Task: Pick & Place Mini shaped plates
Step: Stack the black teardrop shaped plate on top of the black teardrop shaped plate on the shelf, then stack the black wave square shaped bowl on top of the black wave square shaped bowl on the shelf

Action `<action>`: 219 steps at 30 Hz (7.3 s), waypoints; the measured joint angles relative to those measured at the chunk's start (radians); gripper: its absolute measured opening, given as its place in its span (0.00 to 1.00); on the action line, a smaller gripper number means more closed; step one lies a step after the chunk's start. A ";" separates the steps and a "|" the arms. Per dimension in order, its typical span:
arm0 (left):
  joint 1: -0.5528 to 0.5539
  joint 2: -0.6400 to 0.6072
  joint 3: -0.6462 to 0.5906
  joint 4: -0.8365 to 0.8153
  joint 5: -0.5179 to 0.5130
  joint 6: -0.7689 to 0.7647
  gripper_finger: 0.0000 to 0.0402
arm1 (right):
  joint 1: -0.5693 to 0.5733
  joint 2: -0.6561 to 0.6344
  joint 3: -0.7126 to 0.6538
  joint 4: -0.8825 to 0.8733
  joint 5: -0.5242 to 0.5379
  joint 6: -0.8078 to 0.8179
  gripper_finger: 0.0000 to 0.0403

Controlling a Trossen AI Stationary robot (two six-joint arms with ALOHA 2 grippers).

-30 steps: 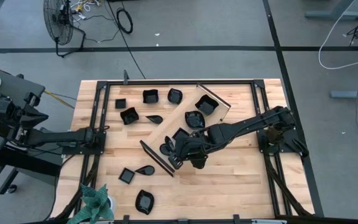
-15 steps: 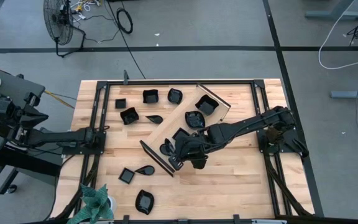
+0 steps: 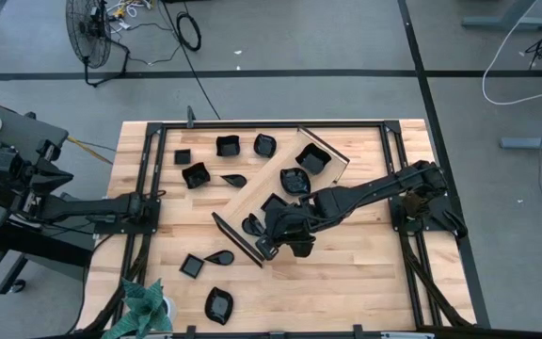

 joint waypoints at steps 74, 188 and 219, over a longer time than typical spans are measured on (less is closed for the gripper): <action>0.000 0.000 0.000 0.000 0.000 0.000 0.06 | -0.141 -0.876 -0.811 0.464 0.012 2.070 0.01; 0.000 0.000 0.000 0.000 0.000 0.000 0.06 | -0.225 -1.806 -0.973 -0.072 -0.042 2.146 0.01; 0.000 0.000 0.000 0.000 0.000 0.000 0.06 | -0.208 -1.875 -0.973 -0.060 -0.042 2.067 0.01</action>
